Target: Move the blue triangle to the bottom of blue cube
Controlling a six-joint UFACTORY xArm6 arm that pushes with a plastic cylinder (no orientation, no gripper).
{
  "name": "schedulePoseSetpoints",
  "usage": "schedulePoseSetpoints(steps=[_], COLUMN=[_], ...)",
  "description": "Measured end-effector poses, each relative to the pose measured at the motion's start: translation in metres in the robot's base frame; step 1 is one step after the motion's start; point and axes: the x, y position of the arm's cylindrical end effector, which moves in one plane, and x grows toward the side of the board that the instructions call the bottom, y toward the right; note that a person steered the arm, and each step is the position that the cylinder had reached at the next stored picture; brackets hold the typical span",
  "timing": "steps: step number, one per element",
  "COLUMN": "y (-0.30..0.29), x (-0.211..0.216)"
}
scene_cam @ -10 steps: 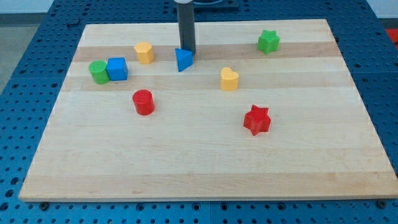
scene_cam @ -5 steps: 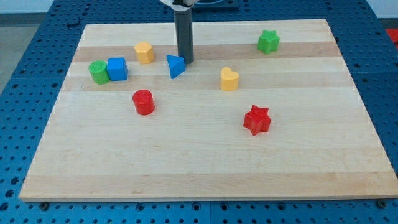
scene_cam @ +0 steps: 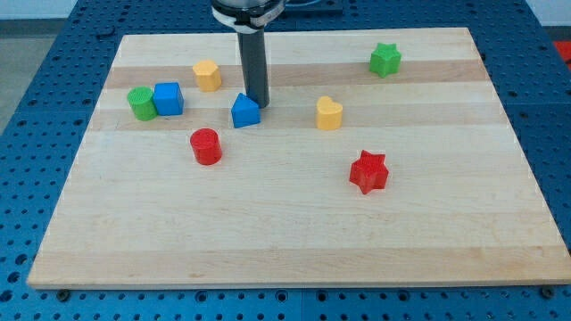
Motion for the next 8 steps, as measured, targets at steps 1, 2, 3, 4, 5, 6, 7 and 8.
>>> schedulePoseSetpoints(steps=[1,2,3,4,5,6,7,8], y=[-0.006,0.017,0.042,0.040,0.019,-0.002,-0.024,-0.019], x=[0.001,0.002,0.011,0.017,0.015,0.013,0.013,0.017])
